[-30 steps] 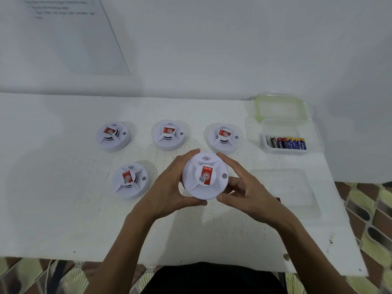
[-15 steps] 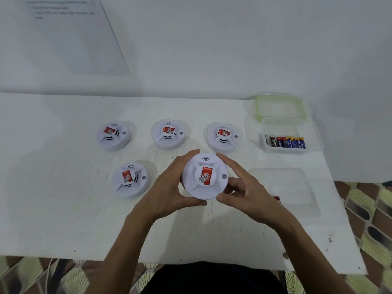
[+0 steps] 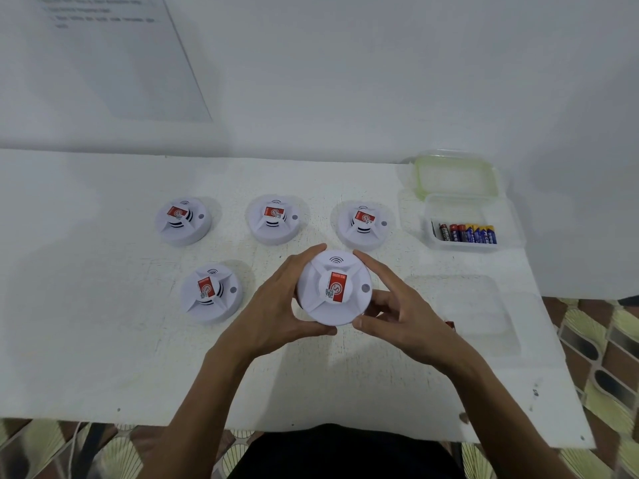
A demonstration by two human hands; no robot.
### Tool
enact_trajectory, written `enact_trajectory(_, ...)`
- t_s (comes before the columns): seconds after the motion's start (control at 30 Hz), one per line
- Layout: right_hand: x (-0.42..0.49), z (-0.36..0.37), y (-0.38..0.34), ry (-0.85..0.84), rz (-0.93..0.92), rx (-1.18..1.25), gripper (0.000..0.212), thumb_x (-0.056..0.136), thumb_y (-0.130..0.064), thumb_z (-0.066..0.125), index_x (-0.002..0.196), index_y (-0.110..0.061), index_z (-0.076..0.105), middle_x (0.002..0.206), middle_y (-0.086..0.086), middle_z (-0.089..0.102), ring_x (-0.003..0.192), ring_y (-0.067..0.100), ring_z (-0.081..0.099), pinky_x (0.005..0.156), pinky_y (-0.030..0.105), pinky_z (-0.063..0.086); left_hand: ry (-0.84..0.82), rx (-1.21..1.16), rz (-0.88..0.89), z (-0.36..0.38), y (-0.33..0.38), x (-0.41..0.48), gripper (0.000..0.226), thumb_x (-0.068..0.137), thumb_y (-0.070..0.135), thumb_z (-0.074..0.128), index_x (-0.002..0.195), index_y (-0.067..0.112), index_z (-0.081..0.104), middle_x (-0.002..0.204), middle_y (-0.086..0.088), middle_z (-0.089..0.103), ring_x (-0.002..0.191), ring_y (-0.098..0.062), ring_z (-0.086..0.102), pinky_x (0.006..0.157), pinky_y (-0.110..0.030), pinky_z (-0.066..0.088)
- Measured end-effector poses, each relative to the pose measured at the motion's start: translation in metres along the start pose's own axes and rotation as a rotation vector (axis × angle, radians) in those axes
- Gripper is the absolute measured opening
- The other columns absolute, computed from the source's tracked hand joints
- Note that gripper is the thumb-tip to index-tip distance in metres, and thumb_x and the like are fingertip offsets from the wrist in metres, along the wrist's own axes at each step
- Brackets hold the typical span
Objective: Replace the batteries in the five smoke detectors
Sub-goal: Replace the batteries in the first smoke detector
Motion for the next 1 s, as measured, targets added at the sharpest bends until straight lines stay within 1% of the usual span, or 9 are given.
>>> enact_trajectory(0.03, 0.0, 0.0, 0.001, 0.0, 0.001, 0.001, 0.081, 0.086, -0.017, 0.071, 0.146, -0.046, 0.025, 0.122, -0.009, 0.064, 0.095, 0.027, 0.066, 0.087, 0.041, 0.057, 0.002, -0.002, 0.006, 0.001, 0.0, 0.0, 0.09, 0.062, 0.068, 0.069, 0.135, 0.045, 0.022, 0.137, 0.03, 0.031, 0.124, 0.022, 0.03, 0.097, 0.001, 0.027)
enact_trajectory(0.1, 0.001, -0.001, 0.002, 0.002, 0.005, -0.001, 0.081, 0.086, -0.017, 0.071, 0.145, -0.047, 0.025, 0.121, -0.01, 0.065, 0.095, 0.026, 0.067, 0.086, 0.039, 0.058, 0.01, -0.017, 0.006, 0.0, 0.001, 0.0, 0.088, 0.061, 0.073, 0.065, 0.133, 0.046, 0.022, 0.136, 0.031, 0.031, 0.123, 0.023, 0.03, 0.097, 0.001, 0.027)
enact_trajectory(0.17, 0.002, 0.0, 0.003, 0.006, 0.001, 0.001, 0.081, 0.085, -0.019, 0.071, 0.145, -0.047, 0.025, 0.119, -0.007, 0.066, 0.094, 0.025, 0.067, 0.083, 0.035, 0.058, 0.012, -0.019, 0.006, 0.0, 0.001, 0.001, 0.088, 0.061, 0.076, 0.064, 0.133, 0.047, 0.022, 0.134, 0.04, 0.032, 0.123, 0.024, 0.03, 0.096, 0.002, 0.027)
enact_trajectory(0.23, 0.002, 0.001, 0.003, 0.013, 0.005, -0.002, 0.081, 0.085, -0.019, 0.071, 0.145, -0.048, 0.025, 0.119, -0.007, 0.065, 0.092, 0.023, 0.067, 0.082, 0.032, 0.058, 0.002, -0.012, 0.007, 0.0, 0.0, 0.001, 0.089, 0.062, 0.07, 0.068, 0.135, 0.047, 0.023, 0.134, 0.045, 0.031, 0.125, 0.02, 0.031, 0.097, 0.001, 0.027)
enact_trajectory(0.37, 0.003, 0.002, 0.003, 0.015, 0.001, -0.012, 0.08, 0.086, -0.019, 0.07, 0.143, -0.05, 0.024, 0.125, -0.01, 0.062, 0.094, 0.02, 0.067, 0.084, 0.034, 0.058, -0.014, 0.016, 0.01, 0.001, -0.004, 0.002, 0.094, 0.065, 0.049, 0.079, 0.141, 0.038, 0.024, 0.141, 0.027, 0.033, 0.129, 0.012, 0.034, 0.102, -0.005, 0.029)
enact_trajectory(0.53, 0.004, 0.002, 0.005, 0.022, 0.005, -0.035, 0.079, 0.087, -0.018, 0.07, 0.14, -0.054, 0.023, 0.121, -0.007, 0.064, 0.09, 0.018, 0.067, 0.086, 0.035, 0.058, -0.023, 0.025, -0.002, 0.003, -0.008, 0.002, 0.097, 0.065, 0.042, 0.081, 0.143, 0.031, 0.026, 0.144, 0.02, 0.036, 0.129, 0.008, 0.035, 0.104, -0.007, 0.03)
enact_trajectory(0.73, 0.003, 0.001, 0.003, 0.025, 0.003, -0.041, 0.079, 0.088, -0.016, 0.07, 0.136, -0.056, 0.023, 0.121, -0.004, 0.065, 0.088, 0.016, 0.067, 0.087, 0.035, 0.057, -0.016, 0.028, 0.001, 0.003, -0.008, 0.002, 0.095, 0.064, 0.05, 0.079, 0.14, 0.043, 0.022, 0.14, 0.032, 0.031, 0.128, 0.014, 0.032, 0.102, -0.003, 0.027)
enact_trajectory(0.9, 0.003, 0.001, 0.005, 0.02, -0.001, -0.042, 0.078, 0.087, -0.017, 0.07, 0.136, -0.057, 0.023, 0.124, -0.009, 0.063, 0.095, 0.018, 0.067, 0.088, 0.034, 0.057, -0.02, 0.032, 0.002, 0.004, -0.009, 0.002, 0.098, 0.065, 0.045, 0.081, 0.144, 0.033, 0.024, 0.143, 0.025, 0.033, 0.129, 0.01, 0.034, 0.104, -0.008, 0.031)
enact_trajectory(1.0, 0.003, 0.002, 0.005, 0.018, 0.0, -0.049, 0.078, 0.088, -0.018, 0.07, 0.135, -0.058, 0.022, 0.124, -0.009, 0.062, 0.094, 0.016, 0.067, 0.087, 0.031, 0.057, -0.018, 0.029, 0.009, 0.004, -0.01, 0.002, 0.098, 0.065, 0.044, 0.082, 0.144, 0.035, 0.024, 0.143, 0.029, 0.032, 0.13, 0.011, 0.033, 0.105, -0.008, 0.03)
Point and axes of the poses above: each hand's wrist, its own x-axis towards the middle knuckle, its own z-axis out of the palm, y = z × x, the point moved 4 cm from there along x, towards the middle knuckle
